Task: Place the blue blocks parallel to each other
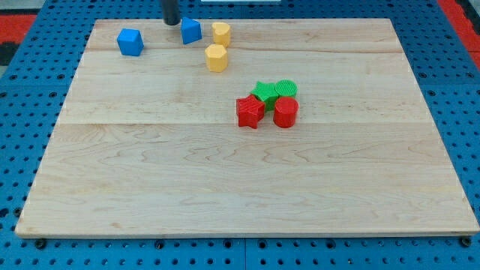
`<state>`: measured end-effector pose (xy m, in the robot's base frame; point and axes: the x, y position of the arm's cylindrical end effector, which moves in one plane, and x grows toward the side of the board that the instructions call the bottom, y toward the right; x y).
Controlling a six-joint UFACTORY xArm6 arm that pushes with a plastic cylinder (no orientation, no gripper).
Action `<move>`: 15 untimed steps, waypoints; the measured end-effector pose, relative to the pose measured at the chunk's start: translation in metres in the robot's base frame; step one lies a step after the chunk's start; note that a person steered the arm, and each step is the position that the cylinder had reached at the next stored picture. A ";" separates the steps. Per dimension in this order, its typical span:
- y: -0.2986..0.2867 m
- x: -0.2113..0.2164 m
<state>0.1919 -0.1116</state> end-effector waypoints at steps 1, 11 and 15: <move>0.039 0.000; -0.155 0.086; -0.069 0.043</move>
<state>0.2353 -0.1803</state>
